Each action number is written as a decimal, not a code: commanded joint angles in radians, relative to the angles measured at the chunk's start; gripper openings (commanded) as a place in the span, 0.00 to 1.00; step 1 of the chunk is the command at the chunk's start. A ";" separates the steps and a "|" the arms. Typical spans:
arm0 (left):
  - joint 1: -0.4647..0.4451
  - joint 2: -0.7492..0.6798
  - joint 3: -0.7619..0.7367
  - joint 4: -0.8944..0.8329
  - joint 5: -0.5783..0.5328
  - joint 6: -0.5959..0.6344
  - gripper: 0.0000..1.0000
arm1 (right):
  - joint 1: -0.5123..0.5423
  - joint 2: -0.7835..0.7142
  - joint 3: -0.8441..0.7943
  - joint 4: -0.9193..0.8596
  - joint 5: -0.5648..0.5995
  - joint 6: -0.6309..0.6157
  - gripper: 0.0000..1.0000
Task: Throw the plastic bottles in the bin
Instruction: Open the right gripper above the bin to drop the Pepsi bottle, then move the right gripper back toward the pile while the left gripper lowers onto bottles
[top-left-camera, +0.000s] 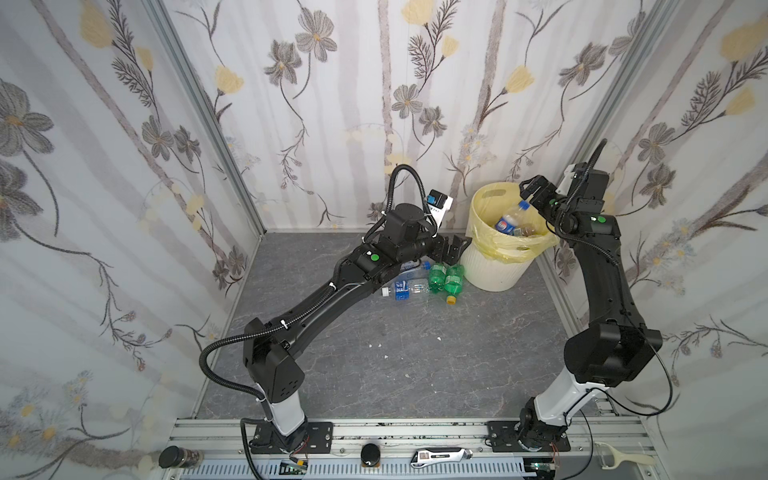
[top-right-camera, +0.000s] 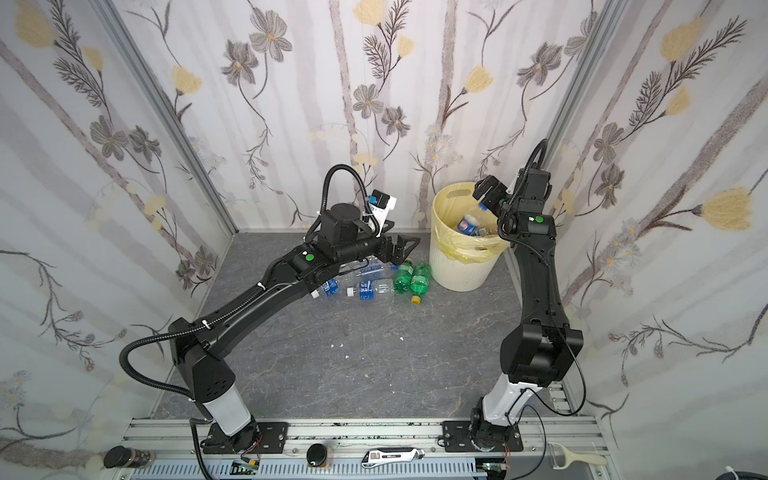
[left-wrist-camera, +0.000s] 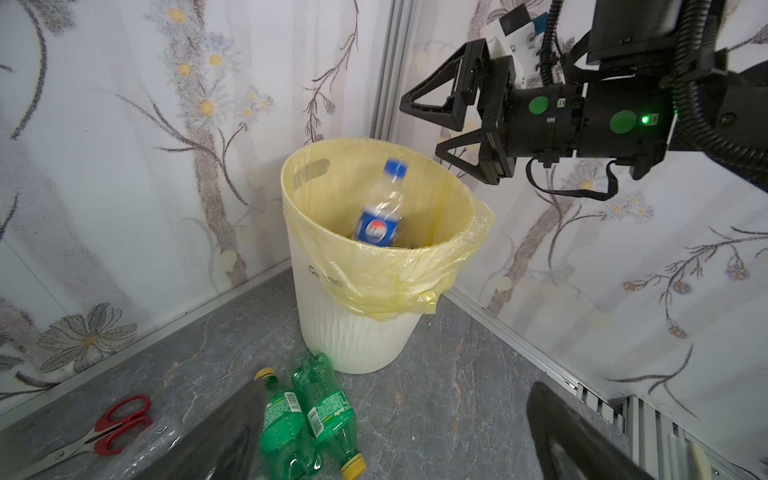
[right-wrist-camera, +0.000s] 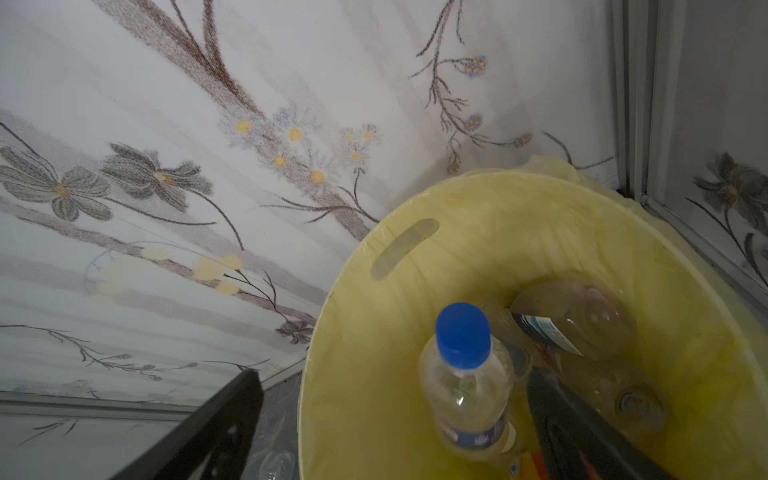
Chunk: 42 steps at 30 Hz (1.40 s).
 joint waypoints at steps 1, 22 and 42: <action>0.000 -0.002 -0.010 0.011 -0.020 0.016 1.00 | 0.006 -0.086 -0.017 0.061 -0.011 -0.013 1.00; 0.032 0.015 -0.067 0.004 -0.054 -0.061 1.00 | 0.061 -0.213 -0.118 0.103 -0.054 -0.052 1.00; 0.323 -0.078 -0.380 -0.078 -0.314 -0.182 1.00 | 0.493 -0.307 -0.507 0.180 0.093 -0.195 1.00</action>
